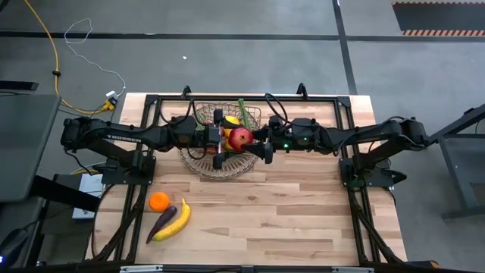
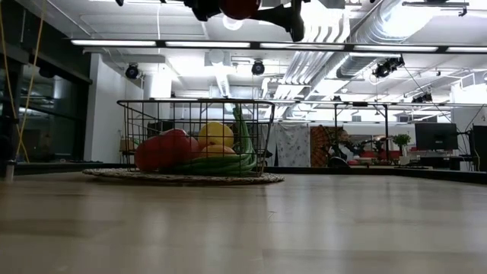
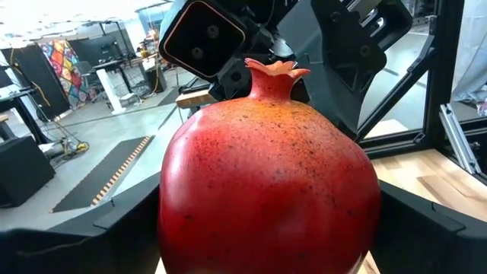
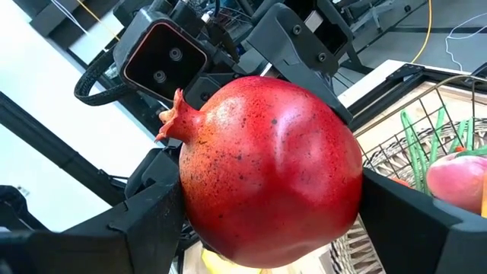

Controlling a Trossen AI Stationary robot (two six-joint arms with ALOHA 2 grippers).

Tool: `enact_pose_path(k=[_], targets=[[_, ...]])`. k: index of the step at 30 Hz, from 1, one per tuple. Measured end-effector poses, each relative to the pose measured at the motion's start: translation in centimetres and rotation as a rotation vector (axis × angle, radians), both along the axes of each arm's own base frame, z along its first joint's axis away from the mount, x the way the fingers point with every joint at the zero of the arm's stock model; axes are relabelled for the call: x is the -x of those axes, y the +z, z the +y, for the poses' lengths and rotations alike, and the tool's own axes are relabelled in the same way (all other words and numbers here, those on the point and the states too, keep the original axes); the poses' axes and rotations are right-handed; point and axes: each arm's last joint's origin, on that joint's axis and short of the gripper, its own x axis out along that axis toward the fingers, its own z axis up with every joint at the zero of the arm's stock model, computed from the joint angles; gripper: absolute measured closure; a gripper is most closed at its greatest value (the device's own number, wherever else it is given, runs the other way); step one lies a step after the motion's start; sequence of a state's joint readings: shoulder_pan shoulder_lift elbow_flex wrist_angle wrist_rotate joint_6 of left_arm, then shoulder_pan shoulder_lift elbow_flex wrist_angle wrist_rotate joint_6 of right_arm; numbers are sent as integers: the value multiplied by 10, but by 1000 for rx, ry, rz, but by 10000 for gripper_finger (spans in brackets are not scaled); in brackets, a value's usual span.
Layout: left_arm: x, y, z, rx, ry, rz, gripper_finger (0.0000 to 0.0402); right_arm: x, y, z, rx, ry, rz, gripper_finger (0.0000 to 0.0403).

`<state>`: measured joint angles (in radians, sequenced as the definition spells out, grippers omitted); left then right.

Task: Build produce basket
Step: Put the pomegranate into the wire basket

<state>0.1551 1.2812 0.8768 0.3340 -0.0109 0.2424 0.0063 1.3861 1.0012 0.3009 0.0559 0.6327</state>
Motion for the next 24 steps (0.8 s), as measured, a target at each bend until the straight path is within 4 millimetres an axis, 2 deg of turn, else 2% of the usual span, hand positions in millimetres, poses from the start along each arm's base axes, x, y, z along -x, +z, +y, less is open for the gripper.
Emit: enact_pose_path(k=[9, 16, 24], targets=[[0, 0, 0, 3, 1, -4, 56, 0, 1, 0, -4, 3, -7, 73], [0, 0, 0, 3, -1, -1, 56, 1, 1, 1, -24, 9, -6, 13], [4, 1, 1, 7, 13, 24, 56, 19, 13, 2, -2, 41, 32, 5]])
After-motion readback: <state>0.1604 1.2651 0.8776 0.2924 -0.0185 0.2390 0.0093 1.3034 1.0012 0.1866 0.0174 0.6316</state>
